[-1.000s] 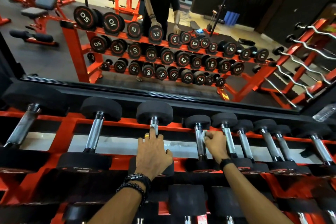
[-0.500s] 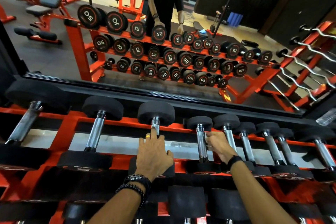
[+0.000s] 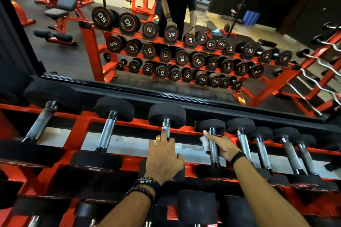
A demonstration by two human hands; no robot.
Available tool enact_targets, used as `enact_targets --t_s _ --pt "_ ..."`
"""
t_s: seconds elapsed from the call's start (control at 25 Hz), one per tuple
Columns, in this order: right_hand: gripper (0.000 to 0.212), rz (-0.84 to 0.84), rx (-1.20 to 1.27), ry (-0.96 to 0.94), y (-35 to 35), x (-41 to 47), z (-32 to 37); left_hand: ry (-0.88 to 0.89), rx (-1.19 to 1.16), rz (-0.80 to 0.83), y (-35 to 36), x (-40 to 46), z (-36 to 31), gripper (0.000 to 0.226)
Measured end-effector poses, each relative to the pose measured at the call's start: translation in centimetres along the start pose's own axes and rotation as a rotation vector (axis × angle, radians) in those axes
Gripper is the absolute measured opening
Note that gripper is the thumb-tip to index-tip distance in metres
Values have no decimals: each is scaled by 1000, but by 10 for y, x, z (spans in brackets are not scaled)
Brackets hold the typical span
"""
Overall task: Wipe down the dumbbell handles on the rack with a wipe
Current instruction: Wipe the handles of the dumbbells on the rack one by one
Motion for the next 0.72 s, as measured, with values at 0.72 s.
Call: enact_targets --t_s 0.72 --pt "51 -394 -1008 -80 11 -41 -8 -1 11 -3 2 2 1 48"
Point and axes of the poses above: each hand's wrist, its own x-axis towards the middle knuckle, its own y-axis out of the palm, z = x × y, the point moved 6 cm from there along x, towards the middle knuckle, and after that the axes turned 15 degrees about z, right-handed, at the moved point
